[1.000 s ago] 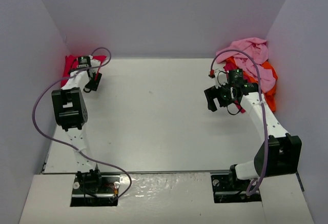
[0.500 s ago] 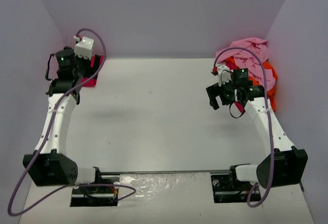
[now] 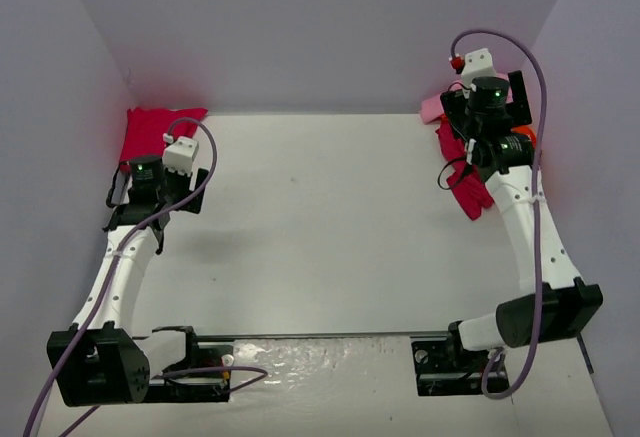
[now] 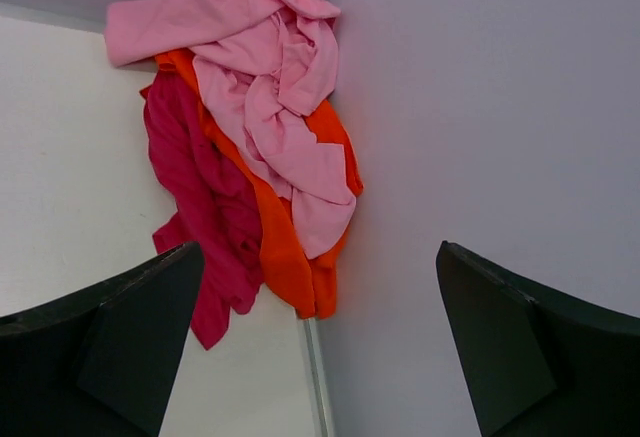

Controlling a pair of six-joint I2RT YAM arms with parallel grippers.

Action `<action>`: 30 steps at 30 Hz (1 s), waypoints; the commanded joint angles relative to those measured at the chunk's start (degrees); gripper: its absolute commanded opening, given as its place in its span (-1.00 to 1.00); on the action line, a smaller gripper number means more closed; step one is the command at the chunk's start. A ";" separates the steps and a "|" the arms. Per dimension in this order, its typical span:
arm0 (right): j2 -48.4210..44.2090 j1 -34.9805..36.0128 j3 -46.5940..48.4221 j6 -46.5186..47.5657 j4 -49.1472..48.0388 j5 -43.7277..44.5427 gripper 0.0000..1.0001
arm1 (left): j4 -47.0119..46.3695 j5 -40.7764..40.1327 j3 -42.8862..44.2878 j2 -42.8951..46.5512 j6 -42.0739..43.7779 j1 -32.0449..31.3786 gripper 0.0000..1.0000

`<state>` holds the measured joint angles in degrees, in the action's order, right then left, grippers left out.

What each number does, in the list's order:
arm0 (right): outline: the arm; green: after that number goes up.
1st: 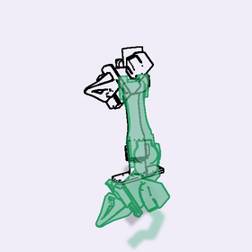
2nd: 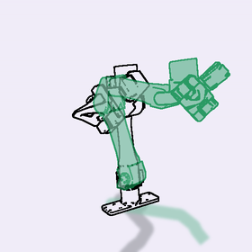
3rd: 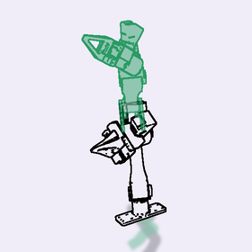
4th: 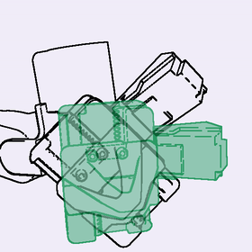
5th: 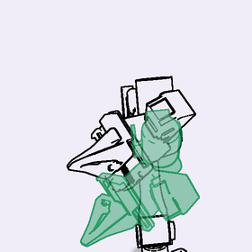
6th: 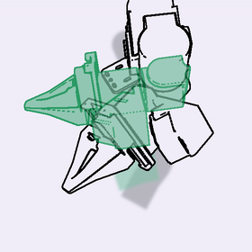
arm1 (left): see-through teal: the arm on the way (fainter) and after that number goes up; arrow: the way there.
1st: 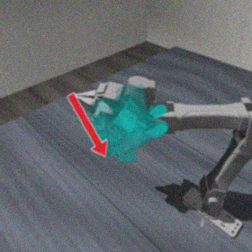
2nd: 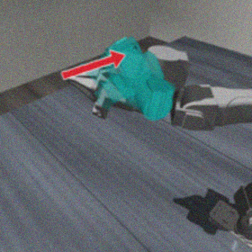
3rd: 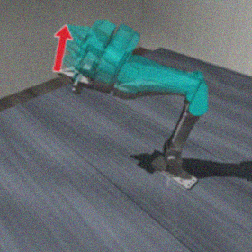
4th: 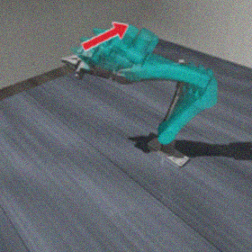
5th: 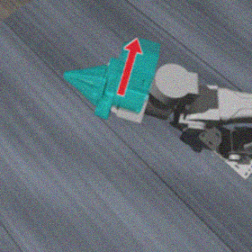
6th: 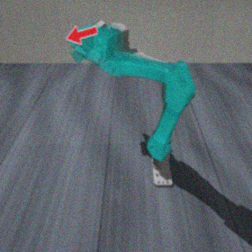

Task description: Fold and stack the t-shirts

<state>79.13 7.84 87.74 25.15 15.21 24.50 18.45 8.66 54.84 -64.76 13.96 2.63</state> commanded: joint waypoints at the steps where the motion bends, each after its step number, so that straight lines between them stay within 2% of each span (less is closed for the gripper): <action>1: 11.46 0.16 -1.76 -0.95 -4.63 2.17 1.00 | -7.58 3.97 -3.11 2.26 -0.62 0.18 0.51; 9: 18.38 -0.28 -5.00 -1.95 -5.36 1.53 1.00 | -6.70 4.75 -3.66 1.37 1.15 0.20 0.49; 17: 19.48 -1.85 -6.18 -3.48 -5.89 0.23 1.00 | -9.79 4.74 -5.67 -0.80 1.60 0.26 0.47; 20: 18.49 -3.53 -6.67 -6.97 -6.81 -8.50 1.00 | -11.53 3.33 -7.89 -0.56 1.68 0.68 0.47; 23: 17.31 -3.97 -8.52 -9.03 -7.92 -13.29 1.00 | -11.22 4.77 -8.84 0.04 1.80 1.03 0.47; 26: 15.44 -4.06 -9.74 -9.83 -9.28 -14.50 1.00 | -10.53 6.02 -9.22 0.03 1.58 1.80 0.47; 30: 12.10 -4.06 -12.15 -10.30 -12.13 -11.51 1.00 | -10.67 6.94 -8.74 -0.54 1.03 2.55 0.47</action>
<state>97.91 3.71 76.21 17.27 8.83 12.59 11.28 13.62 43.88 -65.86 14.90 4.18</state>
